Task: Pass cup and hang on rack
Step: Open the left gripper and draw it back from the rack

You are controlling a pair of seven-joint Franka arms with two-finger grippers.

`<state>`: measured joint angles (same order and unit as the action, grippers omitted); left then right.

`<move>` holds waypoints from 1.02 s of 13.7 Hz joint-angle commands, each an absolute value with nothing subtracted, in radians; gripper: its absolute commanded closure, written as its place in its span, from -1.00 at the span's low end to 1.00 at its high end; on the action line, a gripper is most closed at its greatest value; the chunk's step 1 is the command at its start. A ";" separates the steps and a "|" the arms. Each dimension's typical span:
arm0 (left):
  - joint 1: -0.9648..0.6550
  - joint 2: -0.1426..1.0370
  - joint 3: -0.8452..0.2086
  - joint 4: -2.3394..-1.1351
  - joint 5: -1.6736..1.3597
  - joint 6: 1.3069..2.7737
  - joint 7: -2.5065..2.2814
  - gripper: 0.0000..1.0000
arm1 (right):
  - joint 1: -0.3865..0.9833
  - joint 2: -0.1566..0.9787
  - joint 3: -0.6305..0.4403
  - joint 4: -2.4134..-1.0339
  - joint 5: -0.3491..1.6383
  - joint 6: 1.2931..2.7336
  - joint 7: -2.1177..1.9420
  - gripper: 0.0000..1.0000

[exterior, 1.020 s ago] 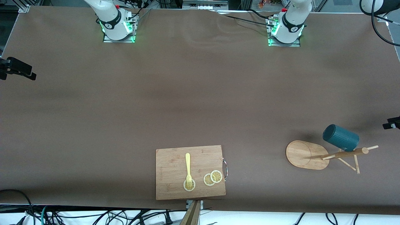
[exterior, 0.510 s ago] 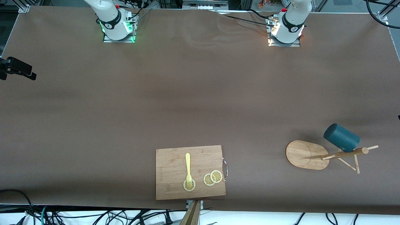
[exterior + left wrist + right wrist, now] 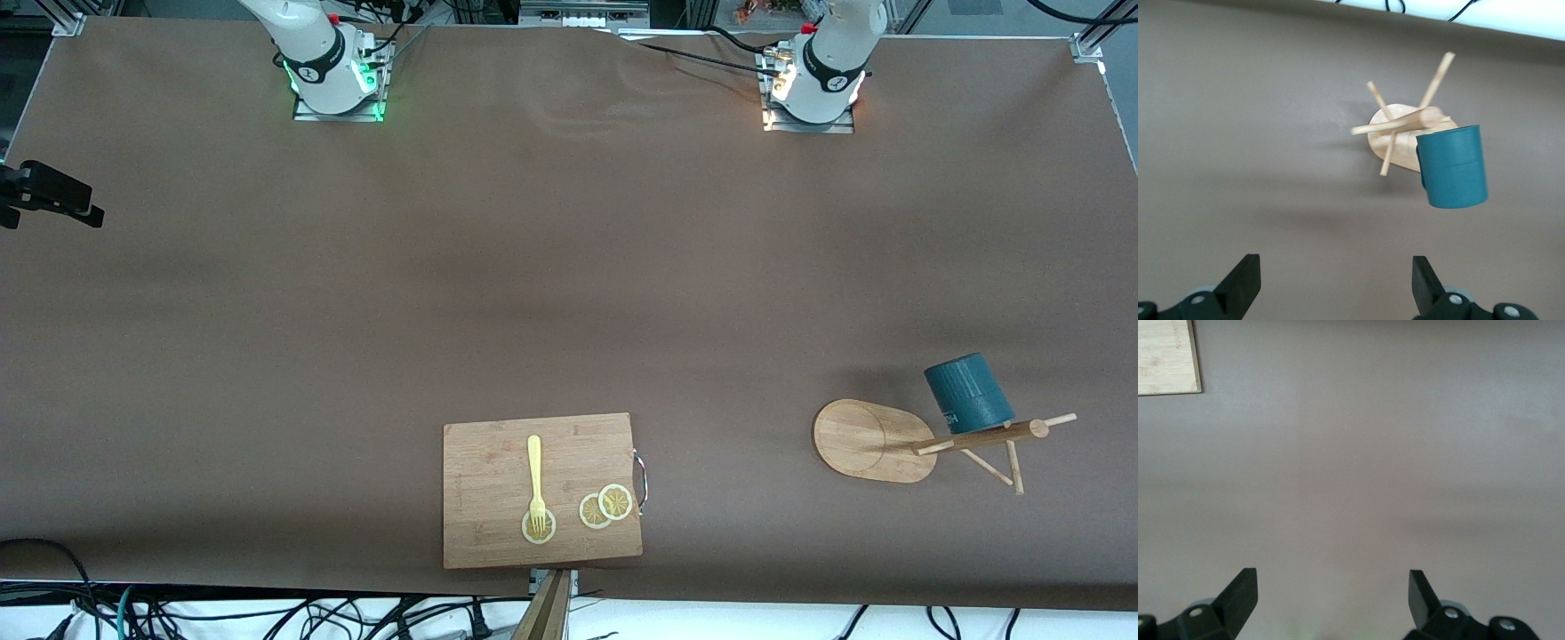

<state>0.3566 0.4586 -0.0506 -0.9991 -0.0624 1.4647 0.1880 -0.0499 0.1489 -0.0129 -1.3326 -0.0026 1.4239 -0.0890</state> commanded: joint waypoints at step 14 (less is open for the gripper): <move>0.067 0.033 -0.025 -1.590 0.112 1.641 -0.057 -1.00 | -0.061 0.146 -0.009 -1.333 0.014 1.425 -0.107 -1.00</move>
<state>0.0716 0.1899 -0.0423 -1.3486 0.0877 1.5406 -0.0498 -0.0502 0.1492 -0.0132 -1.3326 -0.0026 1.4239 -0.0898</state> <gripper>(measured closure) 0.000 0.000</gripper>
